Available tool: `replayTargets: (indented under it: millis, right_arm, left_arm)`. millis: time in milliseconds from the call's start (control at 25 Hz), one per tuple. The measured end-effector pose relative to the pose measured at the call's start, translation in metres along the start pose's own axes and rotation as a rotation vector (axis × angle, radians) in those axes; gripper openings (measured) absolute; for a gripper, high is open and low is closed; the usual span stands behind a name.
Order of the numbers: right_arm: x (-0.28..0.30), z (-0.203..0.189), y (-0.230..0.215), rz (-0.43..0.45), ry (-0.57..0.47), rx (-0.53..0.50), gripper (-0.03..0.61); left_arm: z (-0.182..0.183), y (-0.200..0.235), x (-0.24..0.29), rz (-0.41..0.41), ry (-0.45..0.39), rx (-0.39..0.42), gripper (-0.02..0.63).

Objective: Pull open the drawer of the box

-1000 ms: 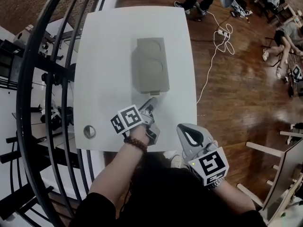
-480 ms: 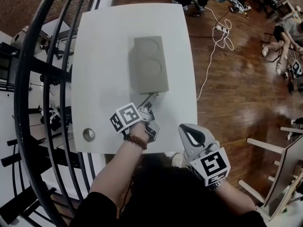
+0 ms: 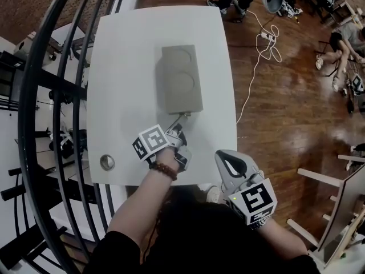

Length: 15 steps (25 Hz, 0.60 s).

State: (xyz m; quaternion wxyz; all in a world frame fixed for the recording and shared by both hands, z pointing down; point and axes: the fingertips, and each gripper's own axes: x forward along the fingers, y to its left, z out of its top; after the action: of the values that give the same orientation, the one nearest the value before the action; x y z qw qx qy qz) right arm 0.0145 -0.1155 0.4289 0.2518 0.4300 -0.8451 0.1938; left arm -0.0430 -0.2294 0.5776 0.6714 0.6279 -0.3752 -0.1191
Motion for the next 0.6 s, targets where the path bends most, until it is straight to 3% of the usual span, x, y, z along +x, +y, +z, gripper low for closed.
replayTargets:
  millis: [600]
  right_arm:
    - [-0.0056, 0.0025, 0.0058, 0.008, -0.014, -0.016, -0.009]
  left_arm:
    - [-0.0088, 0.0030, -0.0045, 0.016, -0.001, -0.006, 0.055]
